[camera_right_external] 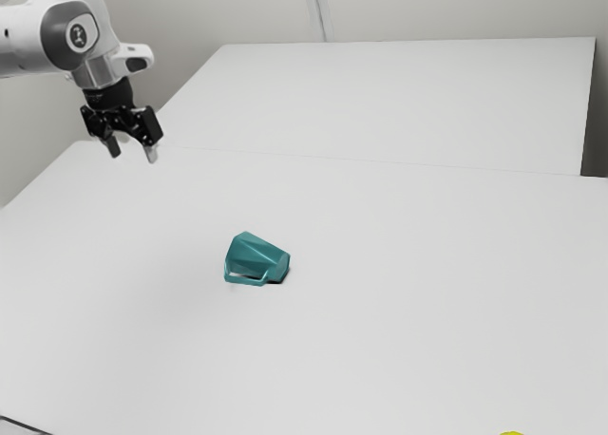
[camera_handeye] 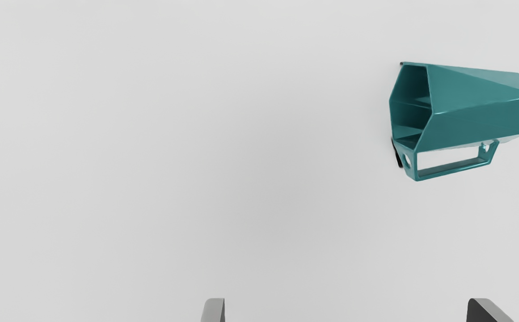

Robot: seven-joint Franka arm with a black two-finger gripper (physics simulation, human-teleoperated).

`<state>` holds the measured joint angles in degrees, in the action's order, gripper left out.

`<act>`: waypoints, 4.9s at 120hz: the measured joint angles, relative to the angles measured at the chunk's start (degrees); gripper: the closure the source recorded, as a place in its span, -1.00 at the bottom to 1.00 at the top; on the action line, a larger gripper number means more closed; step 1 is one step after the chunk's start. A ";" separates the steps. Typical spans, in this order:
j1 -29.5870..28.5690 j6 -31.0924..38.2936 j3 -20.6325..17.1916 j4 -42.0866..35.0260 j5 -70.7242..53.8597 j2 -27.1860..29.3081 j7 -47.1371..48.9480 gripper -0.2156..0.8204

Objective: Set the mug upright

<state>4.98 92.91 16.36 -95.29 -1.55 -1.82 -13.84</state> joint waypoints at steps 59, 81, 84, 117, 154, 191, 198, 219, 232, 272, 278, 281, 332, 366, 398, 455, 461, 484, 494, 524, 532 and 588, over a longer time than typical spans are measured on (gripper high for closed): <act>-1.20 13.20 5.73 -18.64 21.37 7.64 -5.65 -0.55; -4.30 13.74 12.39 -26.04 37.94 6.95 -14.24 -0.55; -4.68 13.30 12.81 -26.26 39.99 6.17 -15.74 -0.55; -7.30 5.17 12.96 -24.13 52.81 -5.63 -32.32 -0.54; -12.75 -1.78 3.53 -15.23 59.01 -19.46 -47.94 -0.52; -11.12 -3.88 1.44 -12.37 63.03 -24.39 -58.62 -0.50; -10.22 -3.95 1.41 -12.37 63.72 -25.18 -60.11 -0.50; -7.49 -3.90 1.37 -12.29 65.68 -26.51 -63.81 -0.46; -6.67 -3.52 1.31 -13.73 66.66 -25.60 -65.60 -0.39; -6.56 -1.33 1.30 -15.66 67.76 -24.26 -69.28 0.63; -6.56 -1.07 1.30 -15.54 67.78 -24.21 -69.66 0.70; -6.56 -0.95 1.30 -15.51 67.79 -24.18 -69.84 0.72; -6.14 1.36 1.25 -16.02 67.53 -20.64 -71.99 0.91; -3.24 9.32 -2.84 -18.02 45.53 -7.00 -64.74 0.92; -5.25 20.21 -7.11 -20.51 19.96 -2.20 -51.30 0.92; -2.07 32.19 -16.33 -21.89 -1.10 -4.03 -25.21 0.92; -2.07 32.49 -16.68 -22.63 -1.50 -4.07 -22.77 0.92; -2.61 33.25 -16.89 -23.04 -2.23 -5.40 -15.00 0.92; -2.55 33.44 -16.90 -22.79 -3.05 -6.30 -12.21 0.92; -2.43 35.01 -16.89 -22.29 -4.45 -8.11 -5.65 0.92; -2.42 35.22 -16.89 -22.28 -4.56 -8.51 -4.29 0.92; -2.52 33.16 -16.96 -22.79 -3.26 -6.08 1.59 -0.09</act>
<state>2.46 126.07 -0.60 -118.08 -4.81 -7.90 -12.25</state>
